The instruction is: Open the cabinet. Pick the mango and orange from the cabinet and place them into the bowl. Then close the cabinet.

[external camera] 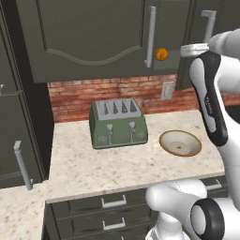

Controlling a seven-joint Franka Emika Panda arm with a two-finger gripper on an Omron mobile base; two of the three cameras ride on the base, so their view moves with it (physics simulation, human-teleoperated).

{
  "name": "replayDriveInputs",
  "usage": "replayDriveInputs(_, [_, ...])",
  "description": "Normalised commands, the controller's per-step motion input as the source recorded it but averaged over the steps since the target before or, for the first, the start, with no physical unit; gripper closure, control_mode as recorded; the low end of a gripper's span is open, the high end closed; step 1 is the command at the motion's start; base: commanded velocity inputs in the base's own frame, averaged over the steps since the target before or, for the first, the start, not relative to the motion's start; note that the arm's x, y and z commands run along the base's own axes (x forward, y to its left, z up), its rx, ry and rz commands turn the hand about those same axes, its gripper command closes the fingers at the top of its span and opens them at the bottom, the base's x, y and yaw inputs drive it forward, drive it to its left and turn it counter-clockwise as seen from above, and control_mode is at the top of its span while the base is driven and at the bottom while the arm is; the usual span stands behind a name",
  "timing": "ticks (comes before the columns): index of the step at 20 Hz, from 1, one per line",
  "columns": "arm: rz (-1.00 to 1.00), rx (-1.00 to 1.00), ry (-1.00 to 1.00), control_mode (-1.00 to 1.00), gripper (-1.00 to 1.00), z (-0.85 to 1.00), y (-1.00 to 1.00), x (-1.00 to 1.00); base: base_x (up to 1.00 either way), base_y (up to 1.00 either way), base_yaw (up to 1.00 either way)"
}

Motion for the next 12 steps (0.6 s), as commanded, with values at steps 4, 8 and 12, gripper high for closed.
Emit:
replayDriveInputs(4, [-0.02,0.0,0.0,-1.0,1.0,0.0,0.0,-0.68,0.0,0.0,0.0])
replayDriveInputs(8, [-0.02,0.0,0.0,-1.0,1.0,0.0,0.0,-0.6,0.0,0.0,0.0])
replayDriveInputs(12, [-0.02,0.0,0.0,-1.0,1.0,0.0,0.0,-0.48,0.0,0.0,0.0])
